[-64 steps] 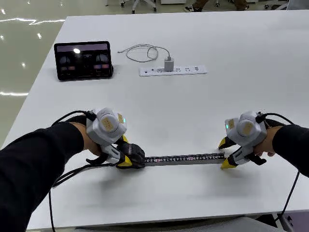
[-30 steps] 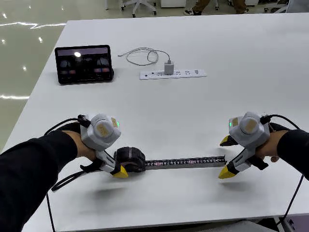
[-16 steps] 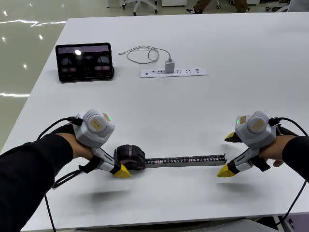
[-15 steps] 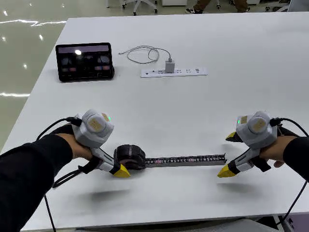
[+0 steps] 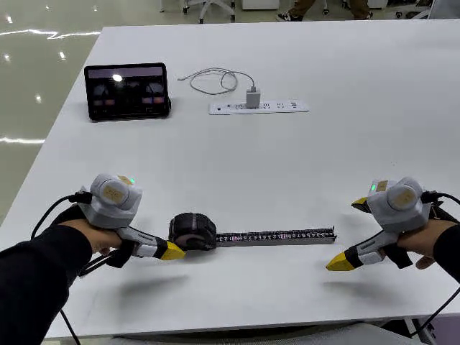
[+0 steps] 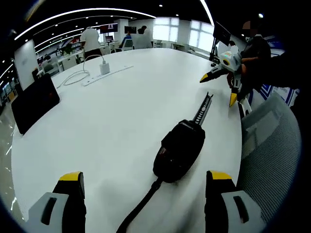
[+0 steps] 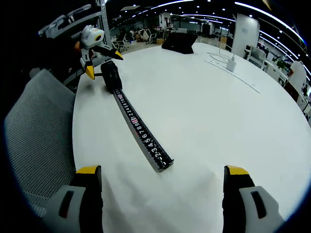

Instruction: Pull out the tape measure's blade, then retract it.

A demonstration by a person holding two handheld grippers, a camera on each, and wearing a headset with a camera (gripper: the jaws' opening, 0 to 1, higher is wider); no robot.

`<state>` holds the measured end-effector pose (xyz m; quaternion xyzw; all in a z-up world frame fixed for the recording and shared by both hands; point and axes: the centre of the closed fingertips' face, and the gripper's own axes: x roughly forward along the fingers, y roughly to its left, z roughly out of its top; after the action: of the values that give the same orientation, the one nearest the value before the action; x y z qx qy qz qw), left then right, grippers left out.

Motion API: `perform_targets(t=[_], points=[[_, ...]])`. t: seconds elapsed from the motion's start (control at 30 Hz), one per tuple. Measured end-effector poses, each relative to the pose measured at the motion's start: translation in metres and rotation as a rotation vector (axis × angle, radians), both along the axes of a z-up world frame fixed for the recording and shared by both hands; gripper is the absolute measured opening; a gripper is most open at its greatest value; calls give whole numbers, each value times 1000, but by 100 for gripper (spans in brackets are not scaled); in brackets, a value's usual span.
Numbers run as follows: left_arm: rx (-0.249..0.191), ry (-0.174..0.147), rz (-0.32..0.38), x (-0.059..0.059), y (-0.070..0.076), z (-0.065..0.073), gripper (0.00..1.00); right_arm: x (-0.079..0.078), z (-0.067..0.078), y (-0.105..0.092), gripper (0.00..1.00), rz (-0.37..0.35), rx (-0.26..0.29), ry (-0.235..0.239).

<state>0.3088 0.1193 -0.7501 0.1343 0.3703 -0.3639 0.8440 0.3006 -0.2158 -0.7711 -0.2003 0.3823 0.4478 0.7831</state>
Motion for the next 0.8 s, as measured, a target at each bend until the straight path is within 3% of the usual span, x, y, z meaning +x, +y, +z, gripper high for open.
perform_targets(t=[0.03, 0.1, 0.13, 0.17, 0.23, 0.27, 0.3, 0.37, 0.43, 0.53, 0.6, 0.8], points=[[-12, -12, 23, 0, 1, 2, 100, 0, 1, 0, 100, -12, 6, -9], [34, -95, 66, 7, 14, 6, 100, 0, 5, 0, 100, -37, 28, -44], [8, -94, 81, 4, 13, 7, 100, -2, 6, -1, 100, -47, 33, -47], [-30, -61, 106, -1, 11, 8, 100, -4, 7, 0, 100, -56, 43, -46], [-45, -86, 111, -3, 13, 13, 100, -8, 12, 1, 100, -67, 63, -62], [-51, -87, 123, -4, 14, 15, 100, -9, 13, 1, 100, -69, 64, -69], [-89, -72, 146, -7, 12, 17, 100, -12, 14, 0, 100, -71, 67, -72], [-87, -78, 145, -11, 14, 18, 100, -13, 15, -3, 100, -91, 74, -86], [-94, -110, 149, -13, 16, 21, 100, -18, 13, -7, 100, -106, 79, -81], [-125, -111, 178, -17, 19, 26, 100, -28, 16, -9, 100, -126, 82, -98], [-121, -135, 198, -18, 23, 31, 100, -32, 18, -11, 100, -137, 92, -108], [-149, -156, 241, -21, 36, 35, 100, -47, 22, -15, 100, -156, 121, -108]])
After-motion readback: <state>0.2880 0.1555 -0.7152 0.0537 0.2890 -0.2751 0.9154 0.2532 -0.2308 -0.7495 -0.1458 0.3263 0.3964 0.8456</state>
